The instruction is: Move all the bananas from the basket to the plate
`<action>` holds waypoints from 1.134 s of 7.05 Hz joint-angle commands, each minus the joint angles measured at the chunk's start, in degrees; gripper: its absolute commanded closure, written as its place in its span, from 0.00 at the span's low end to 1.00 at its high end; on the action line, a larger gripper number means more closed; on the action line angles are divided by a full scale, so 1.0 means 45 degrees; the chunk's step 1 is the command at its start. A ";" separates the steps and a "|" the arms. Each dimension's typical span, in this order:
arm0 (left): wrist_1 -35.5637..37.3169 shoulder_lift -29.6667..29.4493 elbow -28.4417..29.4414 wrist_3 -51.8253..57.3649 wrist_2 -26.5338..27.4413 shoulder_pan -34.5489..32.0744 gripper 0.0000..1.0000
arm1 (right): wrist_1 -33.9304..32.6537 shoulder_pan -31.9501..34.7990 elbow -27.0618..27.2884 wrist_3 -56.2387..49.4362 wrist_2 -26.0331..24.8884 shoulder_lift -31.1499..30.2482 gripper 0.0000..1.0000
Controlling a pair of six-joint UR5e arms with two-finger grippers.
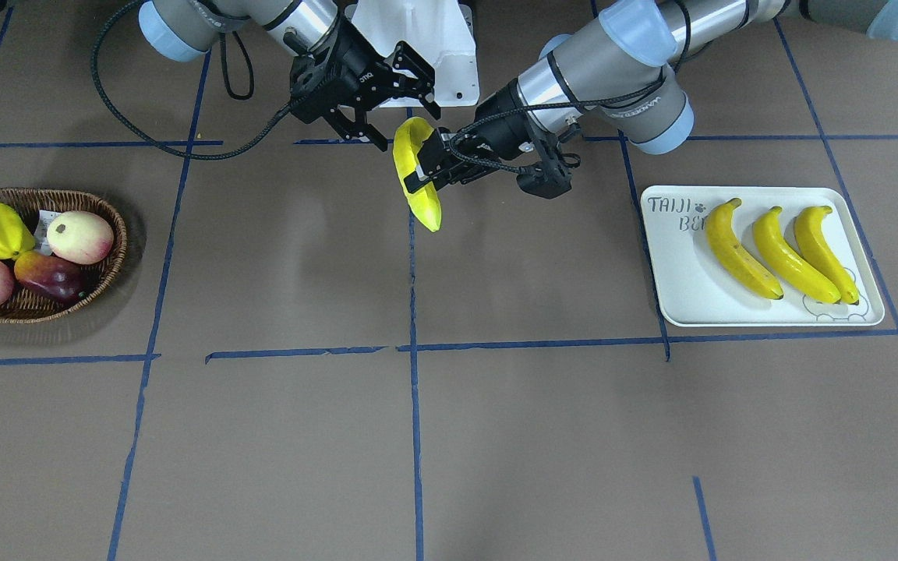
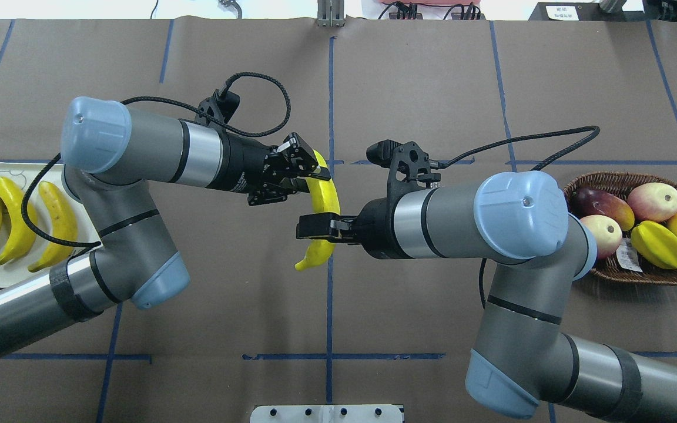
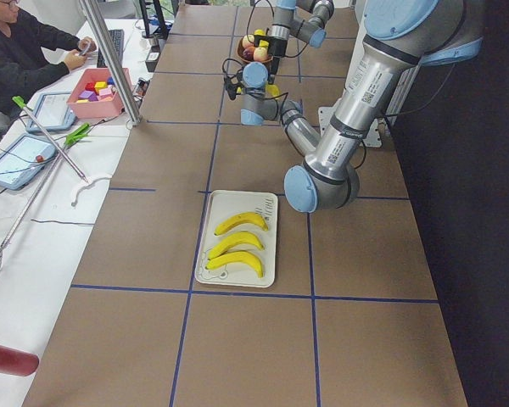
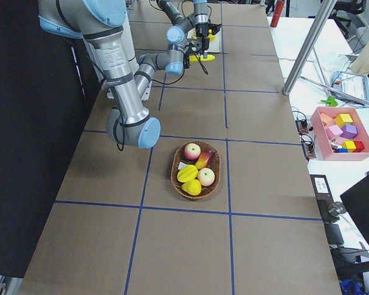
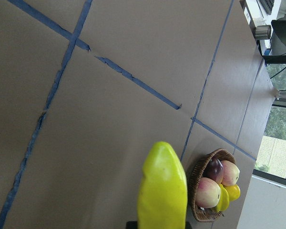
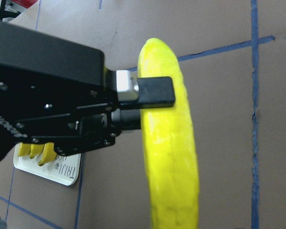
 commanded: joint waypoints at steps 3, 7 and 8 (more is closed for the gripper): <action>0.2791 0.2399 -0.0009 0.3776 -0.2015 -0.2857 1.00 | -0.3082 0.3423 0.1739 -0.0918 0.3390 -0.0613 0.00; 0.6214 0.5418 -0.0281 0.9267 0.1333 -0.3120 1.00 | -0.8227 0.5225 0.2482 -0.6825 0.3866 -0.1418 0.00; 0.7700 0.5341 -0.0939 0.9274 0.1617 -0.2828 1.00 | -0.8395 0.5267 0.2405 -0.7267 0.3866 -0.1437 0.00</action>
